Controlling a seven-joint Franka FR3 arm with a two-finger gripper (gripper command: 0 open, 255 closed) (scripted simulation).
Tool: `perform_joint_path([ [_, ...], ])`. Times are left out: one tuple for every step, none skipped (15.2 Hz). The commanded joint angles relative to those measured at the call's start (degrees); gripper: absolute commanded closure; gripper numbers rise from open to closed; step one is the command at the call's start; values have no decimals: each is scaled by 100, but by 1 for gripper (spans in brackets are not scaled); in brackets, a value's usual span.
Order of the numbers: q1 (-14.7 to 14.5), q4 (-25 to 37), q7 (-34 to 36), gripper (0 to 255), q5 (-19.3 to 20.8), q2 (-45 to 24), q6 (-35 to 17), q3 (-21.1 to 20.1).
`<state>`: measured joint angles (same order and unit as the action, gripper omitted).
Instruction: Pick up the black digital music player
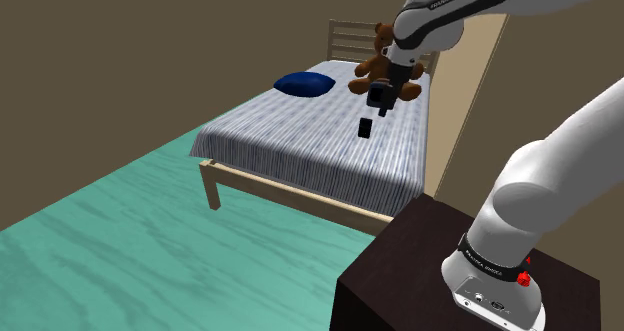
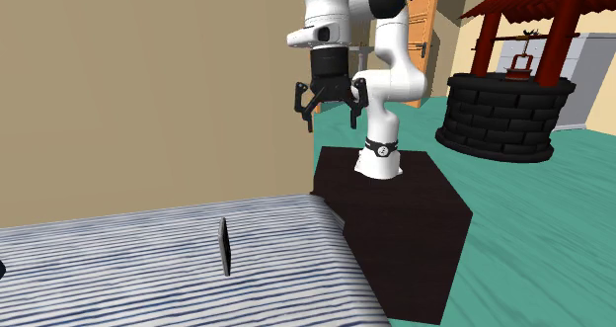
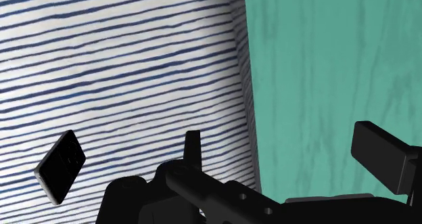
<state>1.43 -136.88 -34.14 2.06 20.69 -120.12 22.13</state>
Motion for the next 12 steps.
perform_joint_path([
  [-41,169,-345,0,-104,-388,-270,189],
  [-57,279,-534,0,-183,-595,-383,287],
  [-73,396,-729,0,-277,-808,-488,380],
  [-88,523,-930,0,-386,-1025,-585,471],
  [-99,658,-1137,0,-511,-1247,-673,555],
  [-104,801,-1350,0,-651,-1474,-752,631],
  [-102,953,-1567,0,-805,-1705,-821,698],
  [-89,1114,-1786,0,-970,-1940,-878,753],
  [-63,1285,-2007,0,-1144,-2178,-925,793],
  [-26,1464,-2226,0,-1324,-2417,-960,822],
  [27,1652,-2439,0,-1505,-2657,-984,833],
  [91,1849,-2646,0,-1684,-2897,-998,835],
])
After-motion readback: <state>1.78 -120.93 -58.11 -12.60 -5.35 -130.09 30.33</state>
